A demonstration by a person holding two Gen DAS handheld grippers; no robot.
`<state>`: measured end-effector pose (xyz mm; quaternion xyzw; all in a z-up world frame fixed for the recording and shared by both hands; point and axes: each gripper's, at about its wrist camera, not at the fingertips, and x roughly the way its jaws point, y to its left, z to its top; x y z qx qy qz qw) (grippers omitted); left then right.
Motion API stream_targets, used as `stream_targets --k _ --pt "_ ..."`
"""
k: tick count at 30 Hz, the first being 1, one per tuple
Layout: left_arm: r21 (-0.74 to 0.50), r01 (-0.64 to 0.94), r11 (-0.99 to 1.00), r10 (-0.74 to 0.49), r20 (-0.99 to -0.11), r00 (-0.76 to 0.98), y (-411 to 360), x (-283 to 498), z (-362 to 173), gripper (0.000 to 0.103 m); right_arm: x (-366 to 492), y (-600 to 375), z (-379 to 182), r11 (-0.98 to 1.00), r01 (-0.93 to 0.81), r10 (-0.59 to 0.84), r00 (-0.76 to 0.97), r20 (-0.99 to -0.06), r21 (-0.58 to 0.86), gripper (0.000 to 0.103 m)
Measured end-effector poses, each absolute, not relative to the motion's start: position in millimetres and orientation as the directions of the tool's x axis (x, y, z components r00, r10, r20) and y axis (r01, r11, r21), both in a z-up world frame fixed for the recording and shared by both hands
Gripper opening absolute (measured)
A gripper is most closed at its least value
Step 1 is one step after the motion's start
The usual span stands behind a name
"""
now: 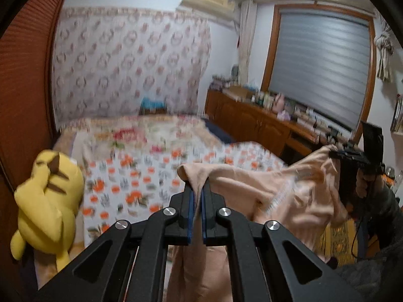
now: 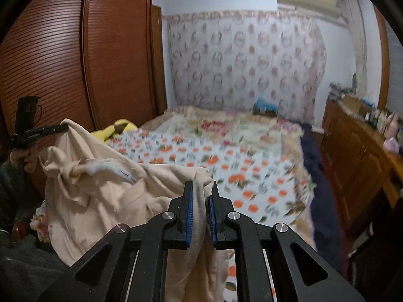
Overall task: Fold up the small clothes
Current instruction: 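Grasp the peach shirt with both grippers and lift it high, then lower the shirt flat onto the bed with both grippers, release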
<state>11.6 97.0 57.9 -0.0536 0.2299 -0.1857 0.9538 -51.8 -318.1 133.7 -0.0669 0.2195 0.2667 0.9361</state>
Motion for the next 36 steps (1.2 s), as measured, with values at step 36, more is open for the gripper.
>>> stream_targets --k 36 --pt "-0.017 0.255 0.967 -0.255 -0.041 0.966 119 -36 219 0.005 -135 -334 220 0.832 -0.502 0.510 0.860 -0.031 -0.237 0.010"
